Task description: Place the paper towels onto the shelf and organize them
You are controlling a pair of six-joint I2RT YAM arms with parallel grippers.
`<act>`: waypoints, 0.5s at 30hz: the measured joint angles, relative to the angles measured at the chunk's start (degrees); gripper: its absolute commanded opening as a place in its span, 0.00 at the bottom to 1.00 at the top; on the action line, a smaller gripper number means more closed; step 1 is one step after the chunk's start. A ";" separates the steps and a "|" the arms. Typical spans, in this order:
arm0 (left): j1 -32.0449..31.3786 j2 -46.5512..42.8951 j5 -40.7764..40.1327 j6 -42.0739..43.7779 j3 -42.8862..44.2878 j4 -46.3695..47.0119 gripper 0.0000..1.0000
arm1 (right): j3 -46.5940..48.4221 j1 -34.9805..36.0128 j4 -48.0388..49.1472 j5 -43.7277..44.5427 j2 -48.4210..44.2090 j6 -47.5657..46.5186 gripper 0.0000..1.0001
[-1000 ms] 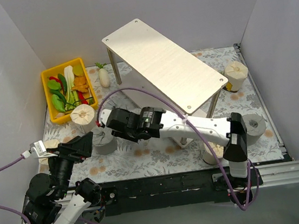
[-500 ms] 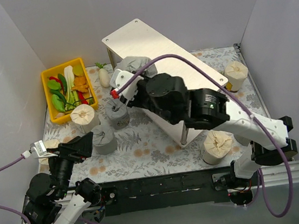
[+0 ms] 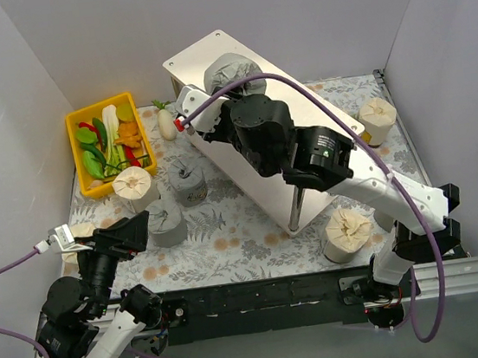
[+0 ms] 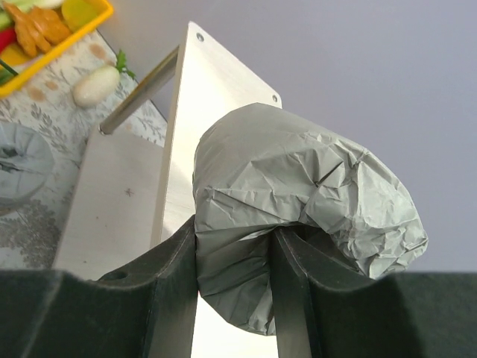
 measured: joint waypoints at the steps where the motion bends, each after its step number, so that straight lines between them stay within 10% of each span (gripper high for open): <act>1: 0.00 0.00 0.00 0.00 0.00 0.00 0.98 | 0.00 -0.90 -0.50 -0.28 0.46 0.09 0.31; 15: 0.00 0.00 0.00 0.00 -0.09 0.00 0.98 | 0.00 -5.90 -3.54 -3.21 1.95 0.98 0.36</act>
